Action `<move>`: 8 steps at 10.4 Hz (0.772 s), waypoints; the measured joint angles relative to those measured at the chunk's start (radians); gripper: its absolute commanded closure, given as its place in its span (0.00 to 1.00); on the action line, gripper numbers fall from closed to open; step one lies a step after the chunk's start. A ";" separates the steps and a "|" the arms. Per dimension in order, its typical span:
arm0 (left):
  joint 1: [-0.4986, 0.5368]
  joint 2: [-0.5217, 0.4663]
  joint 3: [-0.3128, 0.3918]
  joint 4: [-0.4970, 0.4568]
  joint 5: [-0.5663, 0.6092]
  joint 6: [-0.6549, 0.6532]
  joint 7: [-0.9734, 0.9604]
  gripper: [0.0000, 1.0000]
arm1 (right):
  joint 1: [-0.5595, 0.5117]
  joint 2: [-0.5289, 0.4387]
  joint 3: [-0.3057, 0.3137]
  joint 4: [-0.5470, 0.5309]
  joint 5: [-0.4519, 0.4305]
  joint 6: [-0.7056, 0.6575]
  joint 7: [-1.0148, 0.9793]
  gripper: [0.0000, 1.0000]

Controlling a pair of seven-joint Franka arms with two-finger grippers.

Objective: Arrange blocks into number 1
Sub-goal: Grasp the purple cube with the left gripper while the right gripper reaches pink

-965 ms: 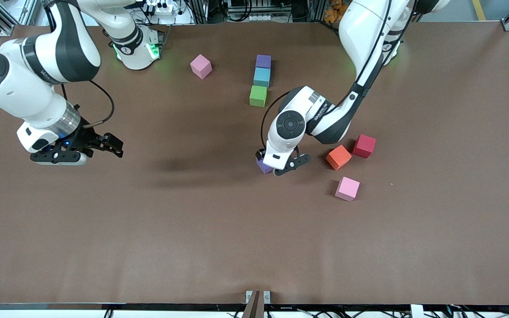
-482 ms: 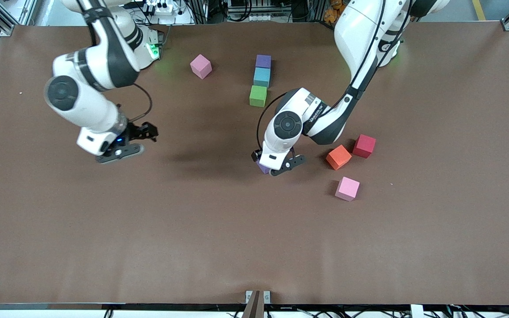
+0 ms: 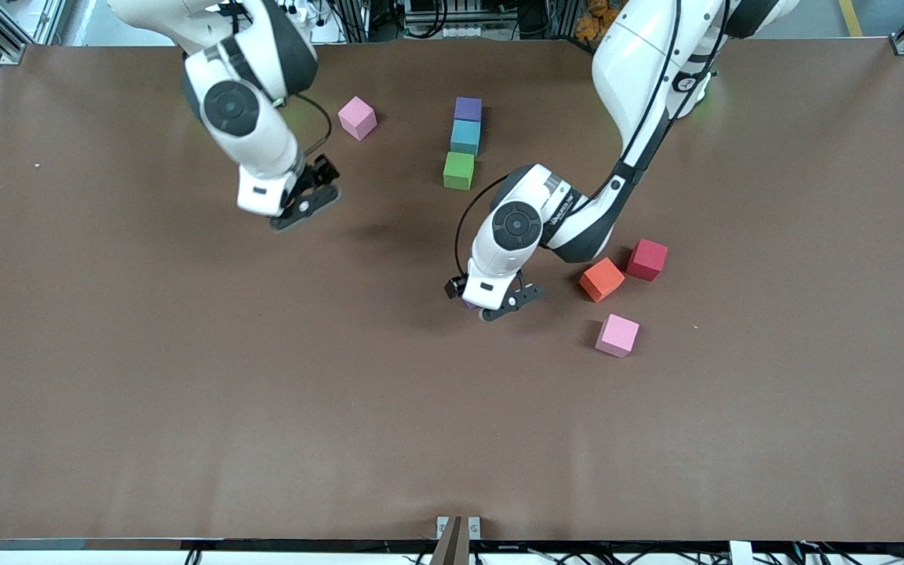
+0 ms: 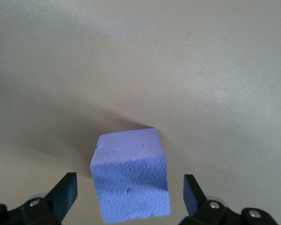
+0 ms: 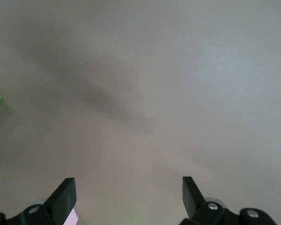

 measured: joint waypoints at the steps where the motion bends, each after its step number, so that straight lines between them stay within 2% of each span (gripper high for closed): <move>1: 0.000 0.009 0.000 0.001 0.000 0.010 0.000 0.00 | 0.034 -0.022 0.016 -0.035 0.000 0.002 0.003 0.00; 2: -0.001 0.013 0.000 0.002 0.000 0.015 0.000 0.40 | 0.051 -0.042 0.041 -0.070 0.000 0.009 0.005 0.00; 4: -0.006 0.014 0.000 0.003 0.000 0.015 0.000 1.00 | 0.053 -0.075 0.108 -0.132 0.000 0.020 0.004 0.00; 6: -0.010 0.013 0.000 0.004 0.000 0.015 0.000 1.00 | 0.061 -0.093 0.145 -0.198 0.000 0.085 0.005 0.00; 8: -0.010 0.013 0.000 0.005 0.000 0.014 0.000 1.00 | 0.119 -0.092 0.146 -0.264 0.000 0.178 0.053 0.00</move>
